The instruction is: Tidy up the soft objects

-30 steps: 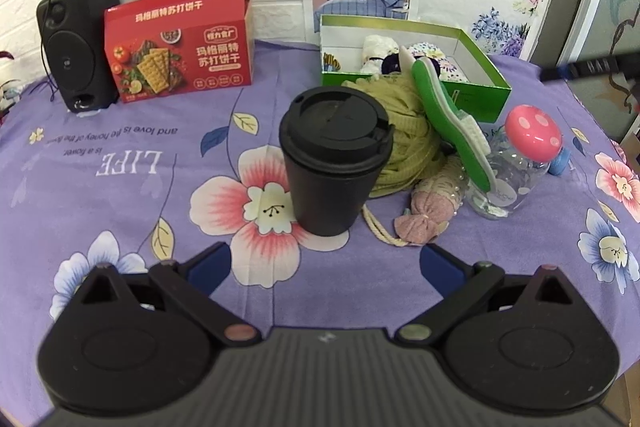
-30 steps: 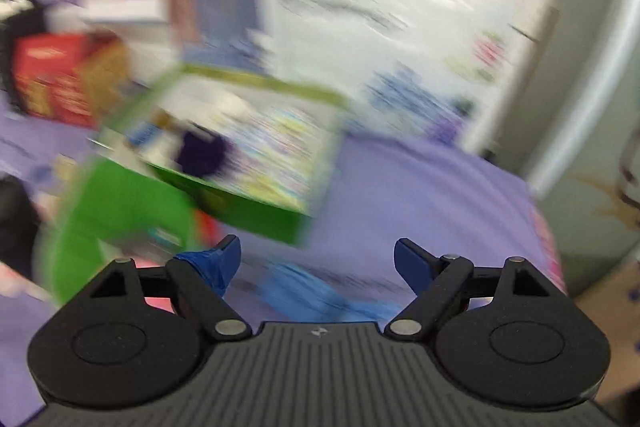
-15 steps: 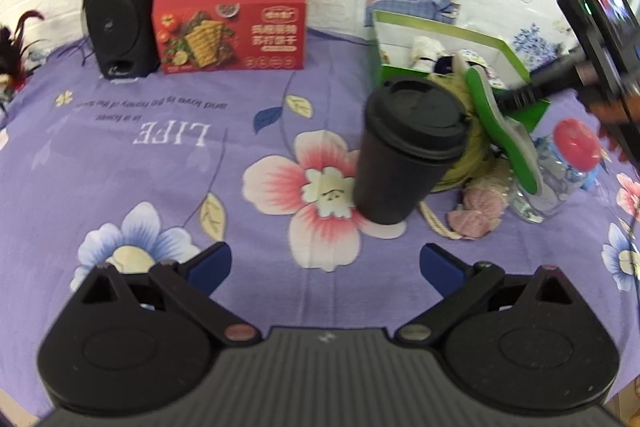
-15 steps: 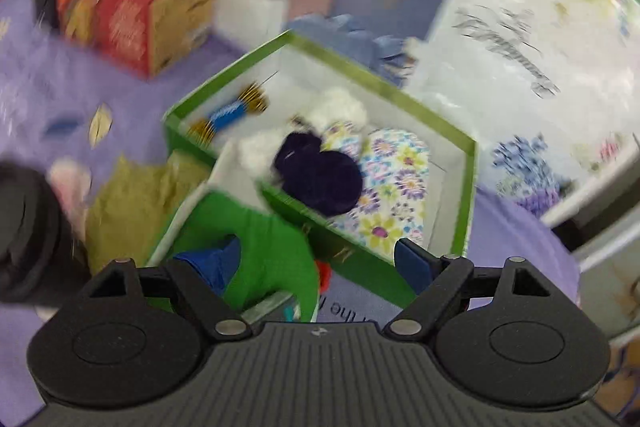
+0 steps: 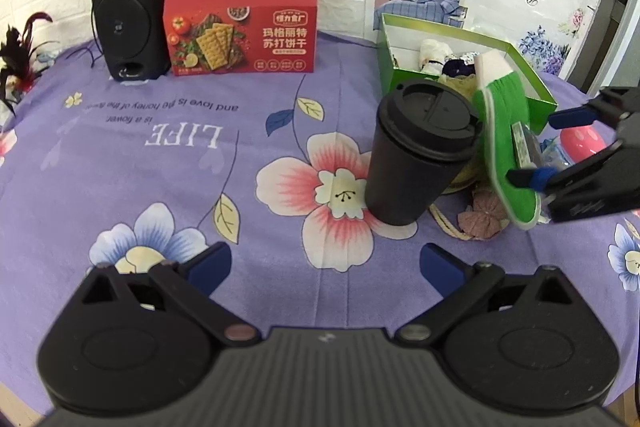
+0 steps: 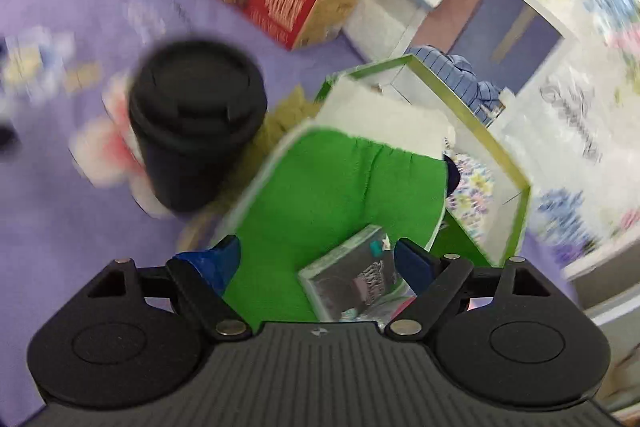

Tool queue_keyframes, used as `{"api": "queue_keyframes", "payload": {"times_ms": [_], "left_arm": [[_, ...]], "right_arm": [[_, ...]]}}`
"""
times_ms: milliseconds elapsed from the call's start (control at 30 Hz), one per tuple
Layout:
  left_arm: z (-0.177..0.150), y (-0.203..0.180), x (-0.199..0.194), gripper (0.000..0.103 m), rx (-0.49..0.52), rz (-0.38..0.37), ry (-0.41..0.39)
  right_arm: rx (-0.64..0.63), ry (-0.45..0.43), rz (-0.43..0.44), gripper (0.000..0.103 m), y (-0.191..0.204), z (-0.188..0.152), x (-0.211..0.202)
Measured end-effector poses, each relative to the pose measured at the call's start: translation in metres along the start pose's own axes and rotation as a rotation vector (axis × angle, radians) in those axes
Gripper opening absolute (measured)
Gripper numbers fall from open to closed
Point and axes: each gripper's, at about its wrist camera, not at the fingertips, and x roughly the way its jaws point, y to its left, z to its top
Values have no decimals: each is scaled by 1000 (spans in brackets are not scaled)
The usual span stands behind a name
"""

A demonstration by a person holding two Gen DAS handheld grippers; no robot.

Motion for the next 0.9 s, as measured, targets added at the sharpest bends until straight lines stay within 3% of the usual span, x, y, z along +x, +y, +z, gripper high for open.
{"api": "queue_keyframes", "payload": {"times_ms": [100, 200, 333, 500, 633, 700, 900], "left_arm": [[1, 0, 0, 100, -2, -9, -2], [1, 1, 3, 100, 2, -5, 5], [3, 6, 8, 100, -1, 10, 16], [8, 15, 17, 100, -24, 24, 27], [9, 15, 22, 100, -20, 29, 38], [8, 14, 22, 100, -13, 36, 39], [8, 17, 21, 100, -35, 29, 41]], "right_arm": [[119, -39, 92, 71, -23, 3, -16], [149, -49, 97, 71, -33, 12, -15], [170, -21, 107, 71, -49, 35, 4], [284, 29, 203, 71, -74, 60, 36], [327, 111, 154, 71, -76, 65, 71], [353, 172, 202, 73, -72, 62, 83], [296, 180, 304, 75, -54, 43, 59]]}}
